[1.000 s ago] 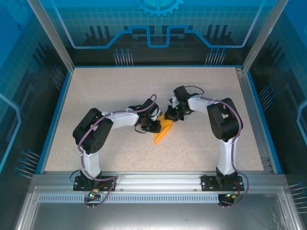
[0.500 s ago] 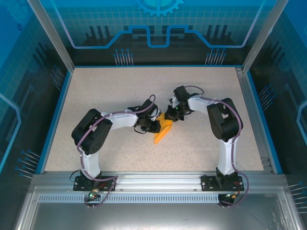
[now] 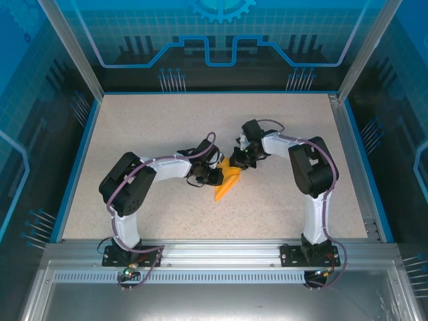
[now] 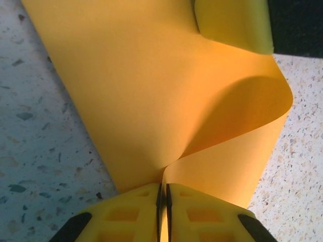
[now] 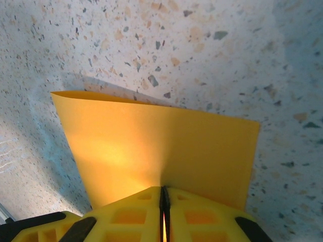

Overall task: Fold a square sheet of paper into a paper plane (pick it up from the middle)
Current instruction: Third fold the triangle at the center of the table.

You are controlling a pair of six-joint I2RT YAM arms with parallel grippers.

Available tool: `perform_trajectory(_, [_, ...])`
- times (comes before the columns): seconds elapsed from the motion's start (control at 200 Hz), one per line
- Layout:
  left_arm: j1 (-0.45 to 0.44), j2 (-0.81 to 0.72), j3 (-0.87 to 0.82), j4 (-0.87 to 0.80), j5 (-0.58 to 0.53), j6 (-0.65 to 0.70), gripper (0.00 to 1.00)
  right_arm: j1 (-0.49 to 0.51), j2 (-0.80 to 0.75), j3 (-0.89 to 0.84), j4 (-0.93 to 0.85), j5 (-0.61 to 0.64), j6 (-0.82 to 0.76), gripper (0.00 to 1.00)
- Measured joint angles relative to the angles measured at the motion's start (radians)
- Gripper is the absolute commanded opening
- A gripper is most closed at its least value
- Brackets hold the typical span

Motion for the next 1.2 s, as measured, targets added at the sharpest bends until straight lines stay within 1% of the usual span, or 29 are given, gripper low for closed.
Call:
perform_trajectory(0.365, [0.002,-0.003,-0.007,0.009,0.000,-0.004,0.12,0.000,0.000,0.000,0.000,0.000,0.000,0.12])
perform_trajectory(0.475, [0.002,-0.003,-0.007,0.008,0.000,-0.004,0.12,0.000,0.000,0.001,0.001,-0.004,0.001,0.15])
perform_trajectory(0.58, [0.002,-0.003,-0.007,0.009,0.000,-0.004,0.12,-0.002,-0.008,0.001,0.001,-0.014,0.008,0.22])
perform_trajectory(0.675, [0.002,-0.003,-0.007,0.009,0.000,-0.003,0.12,-0.016,-0.047,-0.012,0.006,-0.011,0.012,0.23])
perform_trajectory(0.72, [0.002,-0.003,-0.007,0.009,0.000,-0.003,0.12,-0.025,-0.084,-0.030,0.013,-0.006,0.013,0.21])
perform_trajectory(0.815, [0.002,-0.003,-0.007,0.009,0.001,-0.003,0.12,-0.041,-0.197,-0.106,0.057,0.009,0.027,0.13])
perform_trajectory(0.86, [0.002,-0.003,-0.007,0.009,0.001,-0.003,0.12,-0.042,-0.264,-0.164,0.095,0.013,0.036,0.06])
perform_trajectory(0.935, [0.002,-0.003,-0.007,0.009,0.001,-0.003,0.12,-0.038,-0.378,-0.289,0.187,0.007,0.076,0.00])
perform_trajectory(1.05, [0.002,-0.003,-0.007,0.009,0.001,-0.002,0.12,-0.001,-0.509,-0.504,0.352,0.003,0.144,0.00])
perform_trajectory(1.1, [0.002,-0.003,-0.007,0.009,0.001,0.000,0.12,0.046,-0.533,-0.579,0.410,0.008,0.182,0.00])
perform_trajectory(1.195, [0.002,-0.003,-0.007,0.009,0.001,0.000,0.12,0.153,-0.538,-0.666,0.504,0.016,0.240,0.00])
